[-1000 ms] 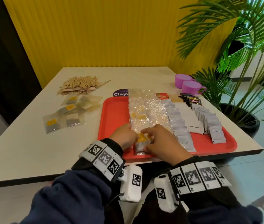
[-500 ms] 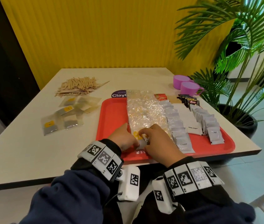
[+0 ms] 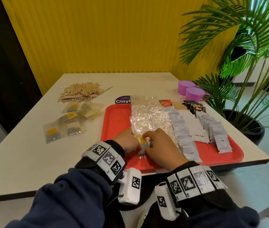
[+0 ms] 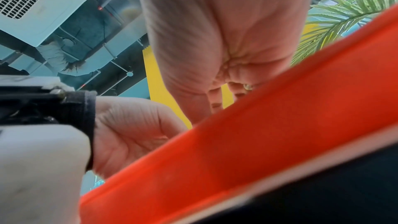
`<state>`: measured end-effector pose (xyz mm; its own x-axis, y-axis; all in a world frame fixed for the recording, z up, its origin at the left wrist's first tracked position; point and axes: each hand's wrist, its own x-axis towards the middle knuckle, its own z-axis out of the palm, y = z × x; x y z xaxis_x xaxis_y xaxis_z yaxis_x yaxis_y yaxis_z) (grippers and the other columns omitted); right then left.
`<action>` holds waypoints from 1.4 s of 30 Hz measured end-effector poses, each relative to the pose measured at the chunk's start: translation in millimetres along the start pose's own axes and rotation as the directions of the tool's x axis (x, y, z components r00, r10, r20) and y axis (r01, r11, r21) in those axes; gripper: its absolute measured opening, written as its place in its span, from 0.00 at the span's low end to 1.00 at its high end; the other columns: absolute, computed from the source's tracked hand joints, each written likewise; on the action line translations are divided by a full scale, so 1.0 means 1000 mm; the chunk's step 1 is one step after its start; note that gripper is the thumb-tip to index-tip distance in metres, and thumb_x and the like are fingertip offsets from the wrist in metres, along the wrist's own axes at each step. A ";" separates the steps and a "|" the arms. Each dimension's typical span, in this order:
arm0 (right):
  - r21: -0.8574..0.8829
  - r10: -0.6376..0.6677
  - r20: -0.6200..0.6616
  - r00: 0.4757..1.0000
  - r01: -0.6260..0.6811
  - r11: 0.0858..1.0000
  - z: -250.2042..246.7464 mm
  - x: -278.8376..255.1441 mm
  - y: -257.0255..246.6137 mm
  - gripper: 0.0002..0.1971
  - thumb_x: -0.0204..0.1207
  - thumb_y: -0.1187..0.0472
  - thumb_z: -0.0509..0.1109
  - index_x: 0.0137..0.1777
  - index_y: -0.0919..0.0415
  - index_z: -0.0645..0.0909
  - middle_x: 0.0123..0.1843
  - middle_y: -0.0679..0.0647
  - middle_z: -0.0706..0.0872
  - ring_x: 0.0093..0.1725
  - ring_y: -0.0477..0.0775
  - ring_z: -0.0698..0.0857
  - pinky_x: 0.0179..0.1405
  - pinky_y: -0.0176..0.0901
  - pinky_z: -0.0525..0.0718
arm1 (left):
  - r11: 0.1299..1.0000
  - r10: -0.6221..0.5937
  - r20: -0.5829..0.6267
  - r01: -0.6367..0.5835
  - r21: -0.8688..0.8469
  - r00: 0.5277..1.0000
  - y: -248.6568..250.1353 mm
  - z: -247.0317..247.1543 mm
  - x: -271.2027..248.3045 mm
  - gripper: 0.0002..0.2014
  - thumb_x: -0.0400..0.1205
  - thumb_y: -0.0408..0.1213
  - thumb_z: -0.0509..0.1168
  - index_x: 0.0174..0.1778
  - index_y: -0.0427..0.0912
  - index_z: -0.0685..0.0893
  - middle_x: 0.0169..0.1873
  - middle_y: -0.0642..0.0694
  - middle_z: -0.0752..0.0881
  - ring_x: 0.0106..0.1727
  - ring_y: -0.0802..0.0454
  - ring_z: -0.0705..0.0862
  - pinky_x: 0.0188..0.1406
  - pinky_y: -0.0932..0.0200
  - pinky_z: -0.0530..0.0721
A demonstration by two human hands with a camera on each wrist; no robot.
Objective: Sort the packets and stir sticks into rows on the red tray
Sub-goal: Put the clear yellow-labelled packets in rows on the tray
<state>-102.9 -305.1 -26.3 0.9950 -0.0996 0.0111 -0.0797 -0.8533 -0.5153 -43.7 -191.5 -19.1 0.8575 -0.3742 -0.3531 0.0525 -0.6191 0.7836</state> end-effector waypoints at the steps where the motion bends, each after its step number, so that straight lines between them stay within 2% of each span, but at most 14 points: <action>1: 0.002 0.001 0.016 1.000 -0.001 1.000 -0.001 -0.002 0.001 0.20 0.75 0.63 0.66 0.67 0.53 0.76 0.60 0.56 0.73 0.55 0.58 0.80 0.52 0.40 0.76 | 1.000 -0.007 0.002 0.007 0.000 1.000 0.000 0.000 0.001 0.29 0.68 0.28 0.69 0.66 0.41 0.73 0.56 0.37 0.83 0.53 0.42 0.83 0.48 0.49 0.83; 7: 0.032 0.010 0.022 1.000 -0.011 0.999 -0.010 -0.007 0.002 0.21 0.76 0.61 0.68 0.69 0.53 0.76 0.63 0.55 0.74 0.57 0.54 0.80 0.51 0.35 0.72 | 0.998 -0.047 -0.060 0.049 0.025 0.997 0.000 -0.001 0.004 0.23 0.78 0.34 0.66 0.69 0.38 0.72 0.66 0.40 0.76 0.68 0.40 0.74 0.67 0.46 0.76; 11: 0.136 0.055 -0.023 0.998 -0.052 0.989 -0.025 -0.005 0.004 0.20 0.78 0.60 0.68 0.70 0.54 0.76 0.65 0.54 0.78 0.54 0.51 0.81 0.48 0.35 0.75 | 0.993 -0.070 -0.132 0.056 -0.104 0.989 0.001 -0.003 0.004 0.32 0.81 0.33 0.64 0.79 0.33 0.58 0.79 0.37 0.60 0.79 0.40 0.59 0.76 0.47 0.64; 13: 0.247 0.093 -0.029 0.995 -0.083 0.965 -0.033 -0.003 0.005 0.20 0.78 0.61 0.67 0.71 0.55 0.75 0.66 0.53 0.79 0.53 0.49 0.80 0.51 0.35 0.76 | 0.969 -0.092 -0.141 0.056 -0.242 0.986 0.004 -0.005 0.004 0.33 0.81 0.31 0.63 0.80 0.32 0.56 0.79 0.37 0.61 0.78 0.40 0.62 0.74 0.48 0.65; 16: 0.367 0.143 -0.011 0.990 -0.129 0.921 -0.043 0.002 0.007 0.22 0.80 0.62 0.65 0.74 0.59 0.72 0.73 0.55 0.76 0.68 0.52 0.76 0.65 0.44 0.72 | 0.930 -0.114 -0.139 0.056 -0.363 0.984 0.011 -0.006 0.006 0.25 0.82 0.28 0.61 0.75 0.31 0.64 0.73 0.38 0.70 0.74 0.40 0.70 0.69 0.49 0.70; 19: 0.380 0.163 0.064 0.984 -0.176 0.908 -0.044 0.010 0.004 0.25 0.81 0.61 0.63 0.77 0.62 0.67 0.77 0.56 0.70 0.75 0.55 0.71 0.74 0.47 0.68 | 0.878 -0.133 -0.076 0.082 -0.472 0.988 0.017 -0.001 0.006 0.22 0.82 0.27 0.60 0.73 0.30 0.69 0.76 0.37 0.68 0.77 0.42 0.66 0.72 0.51 0.67; 23: 0.362 0.139 0.160 0.977 -0.189 0.913 -0.037 0.015 -0.001 0.25 0.82 0.60 0.62 0.77 0.64 0.66 0.78 0.58 0.69 0.74 0.57 0.71 0.73 0.53 0.70 | 0.870 -0.116 -0.059 0.073 -0.487 0.991 0.022 0.004 0.005 0.26 0.80 0.25 0.61 0.75 0.29 0.66 0.77 0.31 0.64 0.78 0.36 0.63 0.75 0.44 0.65; 26: 0.391 0.139 0.171 0.975 -0.197 0.899 -0.034 0.018 -0.001 0.26 0.82 0.60 0.62 0.78 0.63 0.64 0.79 0.57 0.67 0.76 0.57 0.69 0.74 0.53 0.69 | 0.885 -0.090 -0.108 0.030 -0.464 0.990 0.025 -0.006 0.001 0.31 0.81 0.27 0.62 0.80 0.34 0.59 0.80 0.40 0.59 0.80 0.42 0.60 0.73 0.50 0.64; 28: 0.419 0.130 0.151 0.980 -0.183 0.890 -0.036 0.021 -0.003 0.26 0.81 0.61 0.62 0.78 0.63 0.65 0.79 0.57 0.68 0.76 0.56 0.69 0.75 0.55 0.68 | 0.903 -0.061 -0.158 -0.013 -0.430 0.985 0.025 -0.021 -0.004 0.28 0.82 0.29 0.61 0.79 0.36 0.62 0.82 0.45 0.53 0.81 0.46 0.57 0.75 0.50 0.61; 30: 0.465 0.114 0.132 0.985 -0.163 0.870 -0.040 0.026 -0.010 0.25 0.80 0.62 0.63 0.77 0.62 0.67 0.77 0.56 0.71 0.74 0.56 0.71 0.75 0.55 0.69 | 0.911 -0.051 -0.200 -0.036 -0.411 0.979 0.025 -0.043 -0.010 0.21 0.83 0.30 0.60 0.74 0.36 0.71 0.81 0.46 0.57 0.80 0.48 0.59 0.75 0.49 0.61; 33: 0.519 0.078 0.129 0.988 -0.135 0.844 -0.048 0.037 -0.034 0.22 0.80 0.62 0.63 0.74 0.58 0.71 0.72 0.55 0.76 0.68 0.56 0.77 0.64 0.47 0.76 | 0.936 -0.081 -0.294 -0.029 -0.351 0.952 0.024 -0.083 -0.017 0.21 0.83 0.31 0.60 0.73 0.32 0.70 0.75 0.37 0.68 0.77 0.41 0.66 0.70 0.47 0.69; 35: 0.533 0.050 0.139 0.989 -0.118 0.838 -0.049 0.048 -0.055 0.20 0.80 0.62 0.63 0.73 0.58 0.72 0.68 0.56 0.78 0.64 0.56 0.78 0.57 0.45 0.76 | 0.967 -0.110 -0.357 0.017 -0.255 0.928 0.017 -0.111 -0.016 0.22 0.83 0.32 0.60 0.73 0.31 0.70 0.74 0.33 0.69 0.76 0.37 0.67 0.69 0.46 0.70; 39: 0.488 -0.003 0.185 0.983 -0.089 0.868 -0.038 0.073 -0.098 0.22 0.80 0.63 0.64 0.74 0.62 0.72 0.60 0.55 0.76 0.58 0.54 0.77 0.51 0.43 0.77 | 0.984 -0.177 -0.418 0.175 -0.045 0.891 -0.012 -0.159 -0.005 0.19 0.83 0.34 0.60 0.71 0.33 0.74 0.75 0.36 0.69 0.75 0.40 0.68 0.70 0.48 0.68; 42: 0.395 -0.015 0.284 0.959 -0.103 0.913 -0.022 0.090 -0.125 0.24 0.82 0.62 0.63 0.76 0.65 0.67 0.73 0.59 0.72 0.70 0.61 0.74 0.65 0.52 0.75 | 0.941 -0.243 -0.411 0.317 0.121 0.879 -0.033 -0.179 0.002 0.22 0.83 0.36 0.61 0.72 0.32 0.72 0.74 0.36 0.71 0.73 0.40 0.70 0.67 0.52 0.69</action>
<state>-4.4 -218.8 57.4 0.9723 0.0624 -0.2251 -0.1513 -0.5661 -0.8103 48.2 -48.3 45.5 0.9510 0.1053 -0.2908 0.2591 -0.7845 0.5634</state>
